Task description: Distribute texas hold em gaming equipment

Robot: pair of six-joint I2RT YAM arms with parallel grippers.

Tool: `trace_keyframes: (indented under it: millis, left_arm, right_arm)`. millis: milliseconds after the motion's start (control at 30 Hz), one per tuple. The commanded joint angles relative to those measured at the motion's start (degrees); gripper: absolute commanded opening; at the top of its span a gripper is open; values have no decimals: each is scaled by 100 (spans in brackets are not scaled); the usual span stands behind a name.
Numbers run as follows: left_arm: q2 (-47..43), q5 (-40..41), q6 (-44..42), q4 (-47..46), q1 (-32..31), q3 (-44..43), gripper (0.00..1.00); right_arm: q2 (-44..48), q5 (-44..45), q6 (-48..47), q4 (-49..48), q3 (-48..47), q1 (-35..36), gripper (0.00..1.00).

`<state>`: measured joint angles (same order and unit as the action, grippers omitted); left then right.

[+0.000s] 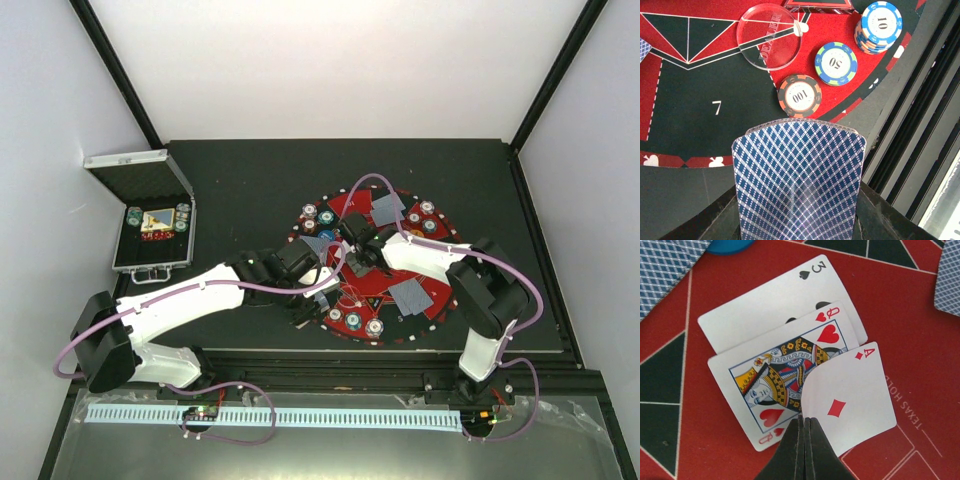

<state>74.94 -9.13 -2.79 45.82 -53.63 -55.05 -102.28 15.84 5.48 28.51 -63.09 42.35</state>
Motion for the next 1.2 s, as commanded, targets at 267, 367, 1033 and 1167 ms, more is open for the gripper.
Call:
trace_keyframes:
  millis: [267, 367, 1033, 1167]
  left_arm:
    - [-84, 27, 20, -27, 36, -50, 50]
    - [-76, 25, 23, -27, 36, -50, 50]
    - [-59, 11, 24, -12, 35, -50, 50]
    - [-49, 0, 19, -12, 32, -51, 50]
  right_arm:
    - [-188, -580, 265, -237, 23, 27, 3]
    - [-112, -649, 280, -240, 32, 32, 11]
    - [2001, -1685, 645, -97, 805, -222, 49]
    - [2783, -2513, 1001, -346, 1359, -503, 57]
